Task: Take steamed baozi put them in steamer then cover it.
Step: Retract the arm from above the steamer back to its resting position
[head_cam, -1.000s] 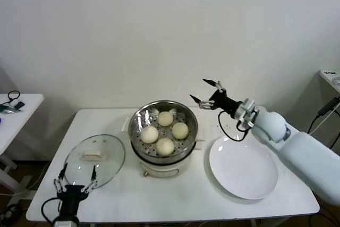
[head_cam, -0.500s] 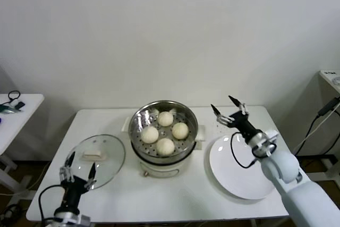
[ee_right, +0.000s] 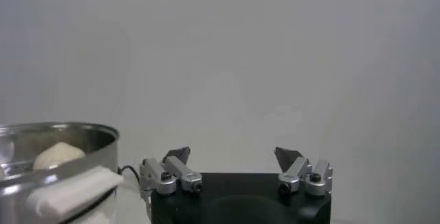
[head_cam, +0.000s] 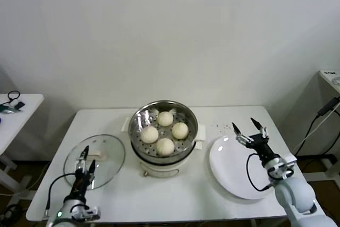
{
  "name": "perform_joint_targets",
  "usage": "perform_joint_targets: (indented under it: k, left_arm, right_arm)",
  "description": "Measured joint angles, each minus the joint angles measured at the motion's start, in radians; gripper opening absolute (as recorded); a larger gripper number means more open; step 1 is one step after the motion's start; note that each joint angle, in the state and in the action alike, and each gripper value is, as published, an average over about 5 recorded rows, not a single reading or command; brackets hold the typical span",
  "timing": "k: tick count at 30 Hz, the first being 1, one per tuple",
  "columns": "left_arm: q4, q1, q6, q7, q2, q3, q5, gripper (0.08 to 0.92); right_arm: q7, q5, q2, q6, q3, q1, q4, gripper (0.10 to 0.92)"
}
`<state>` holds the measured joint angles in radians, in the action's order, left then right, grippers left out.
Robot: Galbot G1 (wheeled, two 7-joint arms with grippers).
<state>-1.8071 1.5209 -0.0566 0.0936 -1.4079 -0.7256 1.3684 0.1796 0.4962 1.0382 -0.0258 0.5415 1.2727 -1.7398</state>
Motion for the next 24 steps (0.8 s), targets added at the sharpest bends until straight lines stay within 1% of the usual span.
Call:
perform_joint_targets:
  k: [11, 18, 24]
  left_arm:
    - [0.187, -0.142, -0.008, 0.032, 0.001, -0.006, 0.153, 0.823]
    - [0.289, -0.213, -0.013, 0.052, 0.008, -0.011, 0.191, 0.823]
    - [0.350, -0.261, -0.019, 0.084, 0.010, 0.000, 0.194, 0.823]
  right_arm:
    - [0.013, -0.037, 0.031, -0.005, 0.041, 0.033, 0.035, 0.823]
    - [0.027, -0.045, 0.028, -0.008, 0.051, 0.049, 0.045, 0.823]
    - [0.039, -0.054, 0.029, -0.013, 0.057, 0.060, 0.053, 0.823]
